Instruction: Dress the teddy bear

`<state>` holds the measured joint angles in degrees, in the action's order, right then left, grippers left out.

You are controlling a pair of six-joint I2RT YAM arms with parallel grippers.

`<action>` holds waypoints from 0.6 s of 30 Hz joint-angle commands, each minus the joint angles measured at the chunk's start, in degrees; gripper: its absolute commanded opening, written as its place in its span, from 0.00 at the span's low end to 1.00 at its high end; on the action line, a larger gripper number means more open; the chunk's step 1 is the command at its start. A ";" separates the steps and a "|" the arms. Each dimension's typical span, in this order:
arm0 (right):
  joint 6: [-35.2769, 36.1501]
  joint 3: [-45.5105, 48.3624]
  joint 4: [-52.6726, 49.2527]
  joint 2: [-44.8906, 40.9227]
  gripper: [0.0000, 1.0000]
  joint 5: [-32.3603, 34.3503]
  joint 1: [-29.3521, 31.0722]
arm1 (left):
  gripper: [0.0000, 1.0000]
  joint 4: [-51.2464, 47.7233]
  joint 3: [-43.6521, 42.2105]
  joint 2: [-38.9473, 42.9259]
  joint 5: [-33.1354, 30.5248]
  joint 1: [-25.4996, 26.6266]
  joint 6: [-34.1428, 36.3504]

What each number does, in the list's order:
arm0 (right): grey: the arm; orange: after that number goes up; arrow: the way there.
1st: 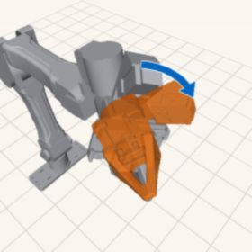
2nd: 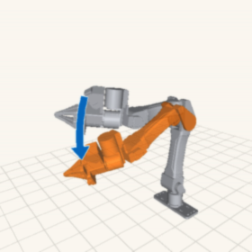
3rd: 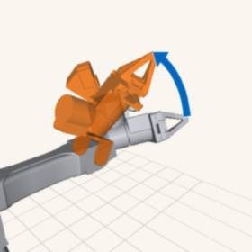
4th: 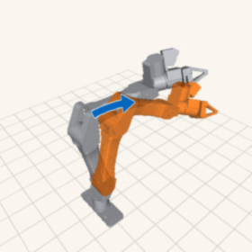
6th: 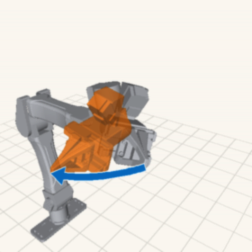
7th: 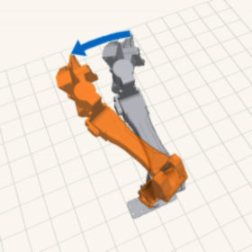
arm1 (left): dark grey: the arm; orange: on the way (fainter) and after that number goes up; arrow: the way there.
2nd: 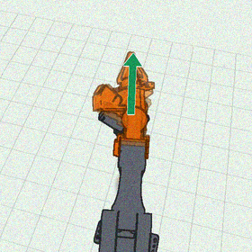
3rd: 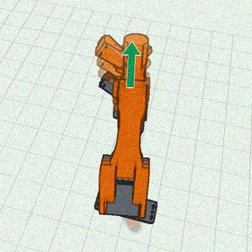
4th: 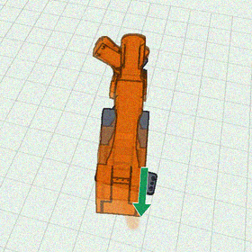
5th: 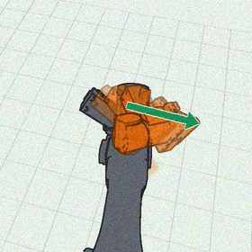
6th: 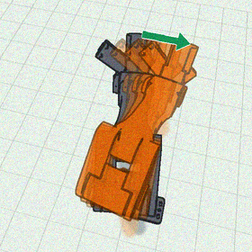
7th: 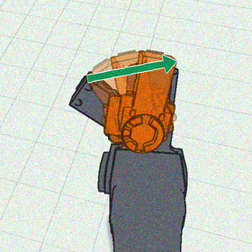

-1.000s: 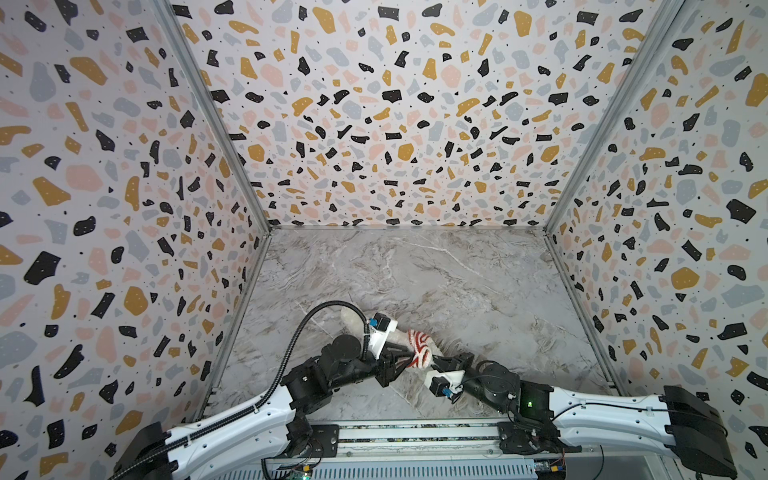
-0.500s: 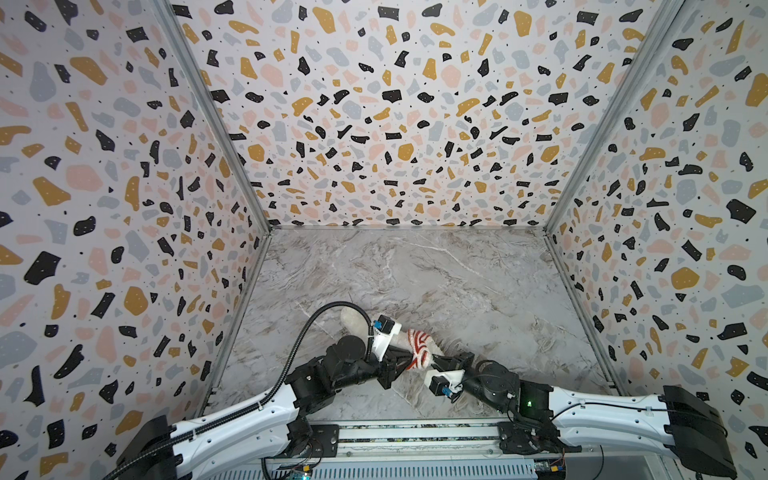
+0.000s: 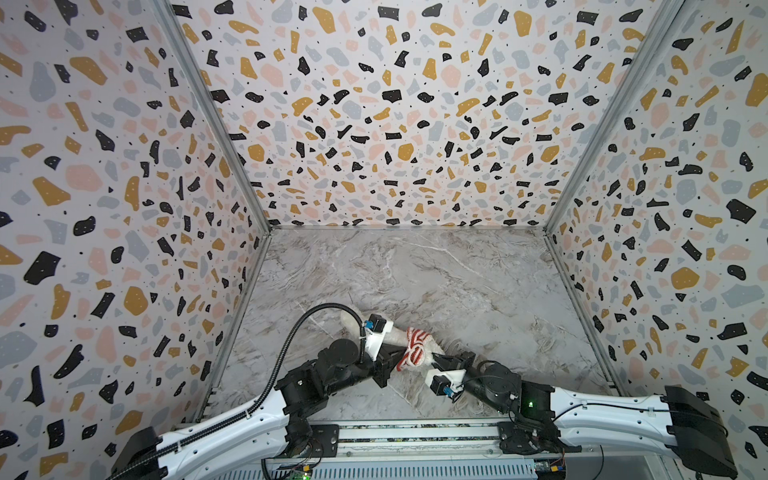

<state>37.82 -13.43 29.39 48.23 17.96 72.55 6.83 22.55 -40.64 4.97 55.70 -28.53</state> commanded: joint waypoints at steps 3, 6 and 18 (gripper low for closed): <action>-0.64 -0.24 2.51 -1.08 0.00 2.42 0.17 | 0.00 -3.50 0.22 3.82 -9.56 -1.70 -0.77; -0.65 -0.27 2.52 -1.19 0.00 2.70 0.22 | 0.00 -5.44 -0.17 5.14 -12.57 -2.64 -1.54; -0.04 -0.05 2.52 -1.56 0.00 2.17 1.21 | 0.00 -8.82 -2.78 6.28 -29.77 -6.73 -7.86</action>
<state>37.85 -13.30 29.36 47.81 19.35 73.23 -2.76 20.88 -35.46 -18.55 49.60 -34.28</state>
